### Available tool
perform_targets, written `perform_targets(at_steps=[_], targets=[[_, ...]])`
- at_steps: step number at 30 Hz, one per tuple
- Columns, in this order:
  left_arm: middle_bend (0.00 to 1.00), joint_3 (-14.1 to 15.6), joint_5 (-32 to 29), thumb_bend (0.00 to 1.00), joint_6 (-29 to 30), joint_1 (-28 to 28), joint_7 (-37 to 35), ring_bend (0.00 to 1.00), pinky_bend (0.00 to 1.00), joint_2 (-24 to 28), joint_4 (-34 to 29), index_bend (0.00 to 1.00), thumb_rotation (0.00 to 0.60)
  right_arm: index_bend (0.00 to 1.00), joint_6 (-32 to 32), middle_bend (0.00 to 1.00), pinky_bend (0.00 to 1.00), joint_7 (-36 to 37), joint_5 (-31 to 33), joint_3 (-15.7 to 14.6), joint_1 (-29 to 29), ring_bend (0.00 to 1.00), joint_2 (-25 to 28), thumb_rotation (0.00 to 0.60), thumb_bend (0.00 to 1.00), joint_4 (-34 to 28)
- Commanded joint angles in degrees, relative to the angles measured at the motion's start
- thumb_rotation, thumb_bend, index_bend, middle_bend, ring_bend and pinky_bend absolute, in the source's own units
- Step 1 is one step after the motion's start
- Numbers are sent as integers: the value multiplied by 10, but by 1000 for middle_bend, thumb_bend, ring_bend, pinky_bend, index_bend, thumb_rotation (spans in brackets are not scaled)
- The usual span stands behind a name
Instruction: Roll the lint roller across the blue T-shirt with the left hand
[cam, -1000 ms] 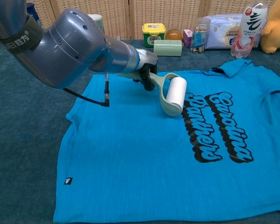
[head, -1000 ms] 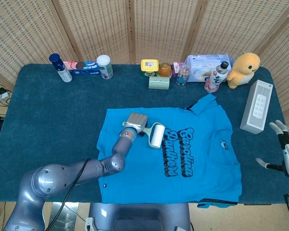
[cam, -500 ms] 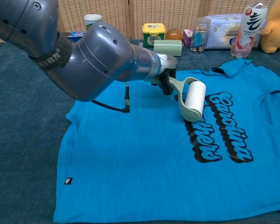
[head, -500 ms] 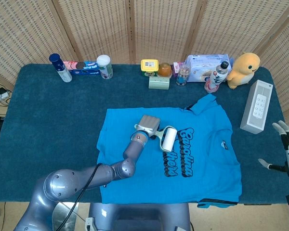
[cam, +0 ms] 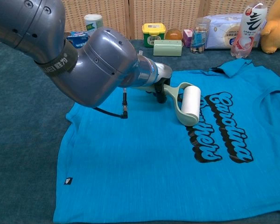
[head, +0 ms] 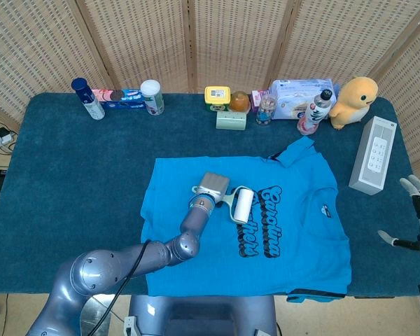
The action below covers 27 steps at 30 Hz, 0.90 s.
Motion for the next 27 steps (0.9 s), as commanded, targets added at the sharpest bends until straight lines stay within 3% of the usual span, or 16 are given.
perform_targets(at_steps=[1,10,27], targets=[[957,8,-38,987,17,1,41,826,967,14,-18,1000,600,72,0,0,0,-1,0,0,0,0,0,600,0,-1],[957,14,-88,984,49,22,103,826,967,51,-55,1000,600,73,1,0,0,-3,-1,2,1,0,2,600,0,-6],[957,26,-57,985,99,99,115,826,967,135,-154,1000,600,72,6,0,0,-6,-6,-1,-1,0,1,600,0,-8]])
